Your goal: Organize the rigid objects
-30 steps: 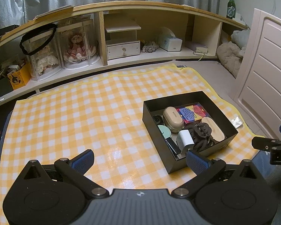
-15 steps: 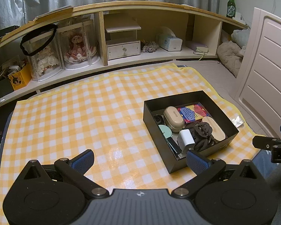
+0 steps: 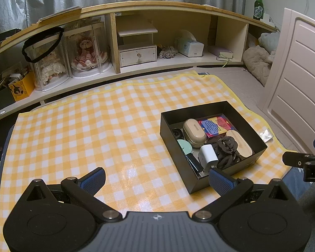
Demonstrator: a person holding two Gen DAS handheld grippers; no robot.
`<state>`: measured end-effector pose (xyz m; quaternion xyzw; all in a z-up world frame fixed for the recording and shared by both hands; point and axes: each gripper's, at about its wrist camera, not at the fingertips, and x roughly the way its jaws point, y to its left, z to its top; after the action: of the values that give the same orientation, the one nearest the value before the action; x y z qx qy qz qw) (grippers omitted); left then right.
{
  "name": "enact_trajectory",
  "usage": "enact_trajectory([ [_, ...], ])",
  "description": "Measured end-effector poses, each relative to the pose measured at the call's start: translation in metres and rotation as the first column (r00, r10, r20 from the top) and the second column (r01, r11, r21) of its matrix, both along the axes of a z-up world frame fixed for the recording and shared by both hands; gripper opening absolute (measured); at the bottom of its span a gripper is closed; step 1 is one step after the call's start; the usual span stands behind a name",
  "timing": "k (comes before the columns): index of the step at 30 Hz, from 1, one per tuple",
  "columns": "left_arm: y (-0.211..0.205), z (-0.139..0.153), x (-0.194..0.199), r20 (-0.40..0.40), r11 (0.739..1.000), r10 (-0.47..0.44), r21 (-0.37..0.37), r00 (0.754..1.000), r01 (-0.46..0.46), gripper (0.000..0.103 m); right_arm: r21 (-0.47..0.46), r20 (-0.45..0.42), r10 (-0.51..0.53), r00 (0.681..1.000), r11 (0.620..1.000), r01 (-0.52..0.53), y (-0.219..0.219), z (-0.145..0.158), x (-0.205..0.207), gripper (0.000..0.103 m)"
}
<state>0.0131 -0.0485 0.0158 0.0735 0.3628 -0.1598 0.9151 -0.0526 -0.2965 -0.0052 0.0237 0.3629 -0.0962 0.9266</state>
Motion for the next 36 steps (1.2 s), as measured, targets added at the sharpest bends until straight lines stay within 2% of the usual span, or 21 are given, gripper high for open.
enact_trajectory([
  [36,0.0013,-0.0008,0.0005,0.0,1.0,-0.006,0.011,1.0,0.006,0.103,0.006,0.001,-0.001,1.0,1.0,0.001,0.0012,-0.0016,-0.0005,0.102],
])
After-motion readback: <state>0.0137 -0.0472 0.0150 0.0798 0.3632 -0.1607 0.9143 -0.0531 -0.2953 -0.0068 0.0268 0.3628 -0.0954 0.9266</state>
